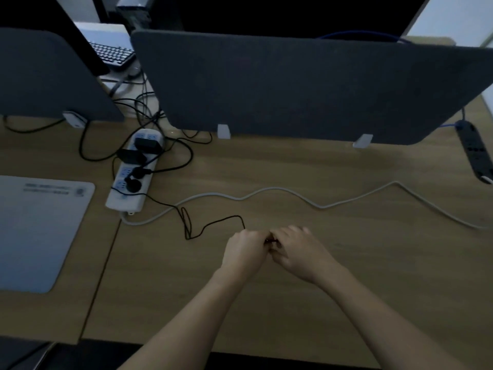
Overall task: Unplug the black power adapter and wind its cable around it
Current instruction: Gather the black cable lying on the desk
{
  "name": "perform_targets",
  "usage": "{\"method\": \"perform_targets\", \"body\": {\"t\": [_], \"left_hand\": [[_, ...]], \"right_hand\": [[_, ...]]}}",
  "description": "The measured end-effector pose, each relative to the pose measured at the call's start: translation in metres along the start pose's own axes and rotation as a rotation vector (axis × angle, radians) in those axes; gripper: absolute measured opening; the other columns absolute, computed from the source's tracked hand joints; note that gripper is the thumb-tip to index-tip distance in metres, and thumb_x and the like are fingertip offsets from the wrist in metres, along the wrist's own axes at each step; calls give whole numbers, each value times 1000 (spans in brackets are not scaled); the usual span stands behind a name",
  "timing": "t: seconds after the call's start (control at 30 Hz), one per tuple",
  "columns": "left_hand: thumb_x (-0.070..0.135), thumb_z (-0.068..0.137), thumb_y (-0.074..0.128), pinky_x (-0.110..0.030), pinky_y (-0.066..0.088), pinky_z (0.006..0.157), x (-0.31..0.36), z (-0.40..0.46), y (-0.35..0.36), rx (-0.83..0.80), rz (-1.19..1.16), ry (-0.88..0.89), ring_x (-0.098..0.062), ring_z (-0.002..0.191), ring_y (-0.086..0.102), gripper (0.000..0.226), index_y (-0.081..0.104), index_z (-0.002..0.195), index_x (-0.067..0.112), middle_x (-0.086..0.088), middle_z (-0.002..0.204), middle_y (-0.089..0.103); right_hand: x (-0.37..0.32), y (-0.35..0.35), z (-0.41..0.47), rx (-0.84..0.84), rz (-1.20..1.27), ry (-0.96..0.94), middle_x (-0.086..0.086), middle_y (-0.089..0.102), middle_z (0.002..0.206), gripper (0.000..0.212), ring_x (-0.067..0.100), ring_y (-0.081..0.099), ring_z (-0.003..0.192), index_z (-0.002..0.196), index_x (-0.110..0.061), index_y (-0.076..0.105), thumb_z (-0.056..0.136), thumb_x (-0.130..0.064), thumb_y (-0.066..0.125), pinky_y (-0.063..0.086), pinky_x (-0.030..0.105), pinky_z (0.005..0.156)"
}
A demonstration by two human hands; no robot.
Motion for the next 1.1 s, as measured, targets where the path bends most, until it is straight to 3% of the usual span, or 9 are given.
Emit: {"method": "perform_targets", "body": {"t": [0.1, 0.23, 0.37, 0.53, 0.63, 0.83, 0.93, 1.03, 1.1], "left_hand": [[30, 86, 58, -33, 44, 65, -10, -9, -9, 43, -53, 58, -29, 89, 64, 18, 70, 97, 23, -5, 93, 74], [21, 81, 62, -36, 48, 70, -24, -18, -23, 80, -78, 122, -29, 87, 63, 12, 69, 90, 17, -6, 88, 72], [20, 82, 58, -37, 47, 76, -38, -18, -32, 113, 1, 242, -28, 82, 61, 8, 65, 85, 15, -3, 81, 70], [30, 80, 49, -38, 47, 81, -47, -7, -29, 169, 107, 342, -25, 96, 58, 17, 62, 86, 20, 1, 88, 65], [28, 81, 51, -39, 46, 74, -52, 5, -29, 154, 137, 289, -29, 91, 58, 16, 60, 86, 16, -3, 91, 63], [24, 87, 53, -36, 41, 69, -86, 24, -50, 114, 131, 18, -32, 84, 61, 13, 58, 91, 12, -9, 90, 67], [30, 89, 51, -32, 43, 61, -100, 23, -58, 96, 130, -53, -29, 77, 64, 17, 59, 94, 16, -5, 85, 71], [42, 92, 49, -33, 51, 63, -102, 23, -57, 65, 134, -65, -26, 79, 65, 26, 62, 93, 19, -1, 87, 72], [45, 93, 48, -35, 53, 64, -102, 25, -53, 52, 118, -61, -25, 80, 66, 30, 63, 91, 19, 0, 87, 71]], "right_hand": [[-1, -1, 1, 48, -44, -58, 0, 63, 96, 43, 25, 56, 92, 105, -22, 59, 88, -47, 29, 42, 39, 73], [-1, -9, -1, 152, -95, -102, -1, 59, 74, 33, 23, 57, 73, 80, -20, 61, 88, -41, 36, 44, 36, 58], [2, -18, -7, 218, -30, -84, -2, 59, 73, 29, 20, 54, 70, 80, -20, 62, 88, -38, 40, 43, 34, 58], [5, -26, -19, 314, 175, -64, -4, 56, 70, 36, 11, 42, 72, 78, -17, 62, 91, -40, 38, 34, 25, 65], [17, -31, -29, 365, 245, -34, -14, 48, 72, 49, 6, 41, 73, 78, -18, 61, 95, -50, 27, 34, 21, 67], [68, -35, -53, 388, 340, 150, -26, 46, 75, 52, -10, 43, 82, 76, -22, 58, 92, -58, 24, 33, 7, 75], [98, -33, -59, 363, 340, 269, -19, 46, 68, 56, -3, 46, 78, 71, -20, 57, 91, -61, 24, 34, 12, 71], [116, -21, -62, 264, 299, 364, -11, 50, 63, 68, 14, 48, 65, 67, -15, 59, 90, -65, 19, 34, 25, 61], [114, -15, -54, 138, 250, 379, 2, 63, 71, 58, 30, 58, 69, 76, -23, 64, 89, -61, 22, 37, 31, 66]]}}
Point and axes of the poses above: each hand's wrist, its own z-axis towards the middle knuckle, its own y-axis out of the palm, x = y × z, the point moved 3 cm from there along z, towards the middle knuckle
